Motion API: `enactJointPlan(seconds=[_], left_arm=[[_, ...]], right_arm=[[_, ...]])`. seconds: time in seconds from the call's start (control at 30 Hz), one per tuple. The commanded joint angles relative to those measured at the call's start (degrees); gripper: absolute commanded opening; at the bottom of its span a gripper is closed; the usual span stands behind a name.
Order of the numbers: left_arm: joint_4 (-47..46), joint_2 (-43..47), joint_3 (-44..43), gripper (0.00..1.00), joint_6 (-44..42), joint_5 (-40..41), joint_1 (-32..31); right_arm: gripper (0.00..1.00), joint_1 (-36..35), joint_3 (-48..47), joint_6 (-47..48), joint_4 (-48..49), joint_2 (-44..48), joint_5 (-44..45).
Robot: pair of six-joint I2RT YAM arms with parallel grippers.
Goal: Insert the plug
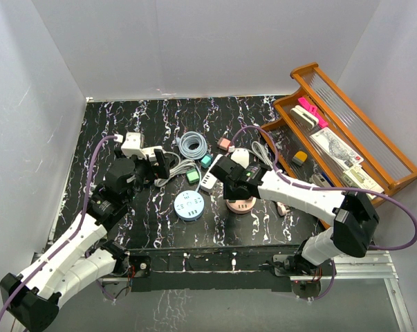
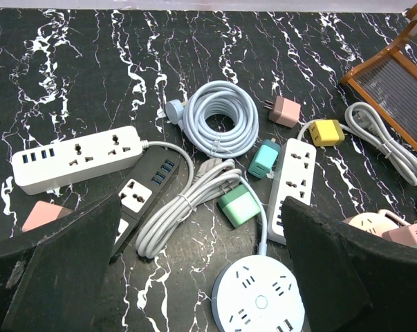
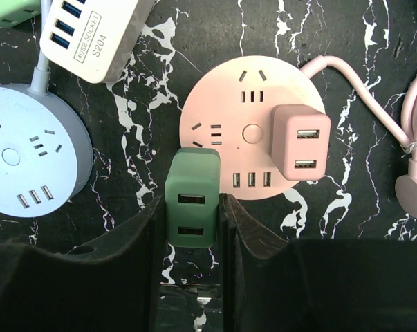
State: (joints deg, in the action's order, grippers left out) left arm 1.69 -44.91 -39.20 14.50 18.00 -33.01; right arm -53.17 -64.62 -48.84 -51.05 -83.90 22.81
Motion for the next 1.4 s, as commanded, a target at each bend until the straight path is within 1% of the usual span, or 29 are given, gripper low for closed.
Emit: enactJointPlan(seconds=[0.0, 0.1, 0.23, 0.33, 0.8, 1.13, 1.37], left_arm=[[-1.75, 0.64, 0.38, 0.98, -0.79, -0.54, -0.13], [-1.86, 0.35, 0.43, 0.98, -0.79, -0.83, -0.12], [-1.87, 0.34, 0.61, 0.98, -0.79, -0.86, -0.12], [-1.96, 0.34, 0.65, 0.98, -0.92, -0.81, -0.2], [-1.88, -0.36, 0.78, 0.98, -1.05, -1.63, -0.12], [-1.7, -0.01, 0.88, 0.98, -1.05, -1.54, -0.12], [-1.7, -0.09, 0.88, 0.98, -1.14, -1.49, -0.17]], right_arm=[[0.0, 1.64, -0.67, -0.3, 3.7, 0.97, -1.22], [0.0, 2.02, -1.43, -0.29, 3.79, -0.36, -0.9], [0.0, 3.33, -0.89, 2.35, 4.55, -1.59, -1.24], [0.0, 3.6, 0.39, 3.44, 6.38, -1.58, -2.04], [0.0, 6.73, 2.33, 6.44, 7.02, -2.17, -3.66], [0.0, 7.02, 3.12, 9.46, 7.55, -2.37, -9.59], [0.0, 7.08, 2.25, 9.82, 6.03, -4.25, -6.47]])
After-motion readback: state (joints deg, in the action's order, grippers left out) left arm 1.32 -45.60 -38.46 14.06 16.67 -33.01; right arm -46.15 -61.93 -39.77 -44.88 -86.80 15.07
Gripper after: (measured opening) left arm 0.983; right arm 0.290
